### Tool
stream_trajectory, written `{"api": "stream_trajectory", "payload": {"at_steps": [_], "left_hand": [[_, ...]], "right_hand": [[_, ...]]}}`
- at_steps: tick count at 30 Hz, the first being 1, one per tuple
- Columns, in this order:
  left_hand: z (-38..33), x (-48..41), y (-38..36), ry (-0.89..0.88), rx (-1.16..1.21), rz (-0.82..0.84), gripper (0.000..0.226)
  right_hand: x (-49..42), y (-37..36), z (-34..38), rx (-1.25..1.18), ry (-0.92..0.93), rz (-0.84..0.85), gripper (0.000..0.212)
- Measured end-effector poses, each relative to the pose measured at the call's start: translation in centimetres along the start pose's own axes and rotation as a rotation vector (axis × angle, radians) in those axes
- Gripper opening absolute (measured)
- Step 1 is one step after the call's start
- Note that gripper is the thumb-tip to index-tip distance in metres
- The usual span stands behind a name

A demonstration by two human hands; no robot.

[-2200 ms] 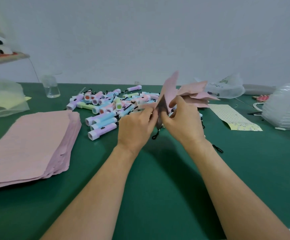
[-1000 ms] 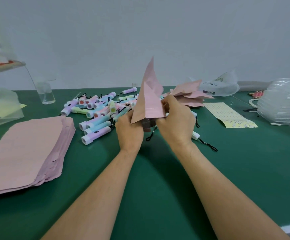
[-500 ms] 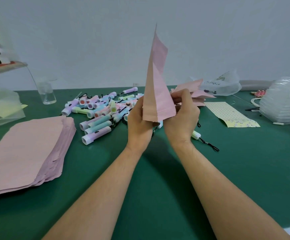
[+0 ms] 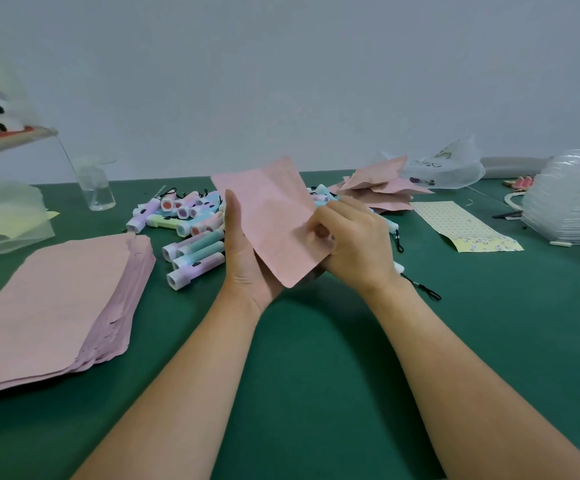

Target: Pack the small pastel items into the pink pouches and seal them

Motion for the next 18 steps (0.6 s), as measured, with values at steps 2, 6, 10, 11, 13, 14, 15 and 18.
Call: {"api": "stream_trajectory", "payload": {"at_steps": [2,6,10,11,13,14,15,18], "left_hand": [[0.0,0.2,0.6,0.024,0.001,-0.139,0.073],[0.4,0.7,0.9,0.001,0.026,-0.344,0.054],[0.5,0.7,1.1,-0.025,0.049,-0.531,0.063],[0.5,0.6,0.9,-0.038,0.057,-0.553,0.061],[0.3,0.6,0.5,-0.063,0.056,-0.56,0.057],[0.1,0.6,0.4,-0.07,0.051,-0.566,0.056],[0.0,0.7,0.4,-0.077,0.045,-0.577,0.054],[-0.3,1.1,1.4,-0.109,0.011,-0.64,0.048]], "right_hand": [[0.0,-0.5,-0.2,-0.141,-0.12,0.042,0.022],[0.6,-1.5,-0.7,-0.198,-0.407,0.086,0.037],[0.7,-0.8,-0.9,-0.316,-0.56,-0.088,0.028],[0.6,-0.6,-1.0,-0.387,-0.606,-0.147,0.025],[0.5,-0.4,-1.1,-0.485,-0.687,-0.218,0.025],[0.6,-0.4,-1.2,-0.502,-0.719,-0.22,0.024],[0.8,-0.5,-1.5,-0.513,-0.75,-0.203,0.022],[1.0,-0.7,-1.8,-0.545,-0.747,-0.09,0.02]]}}
Point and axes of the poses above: each hand's wrist, its own x-axis away from the middle knuckle, its own y-axis out of the back of the hand, z = x × y, the point moved 4 cm from there along -x, towards the middle knuckle, and after that the axes turned 7 degrees about z, right-handed, at the moved point
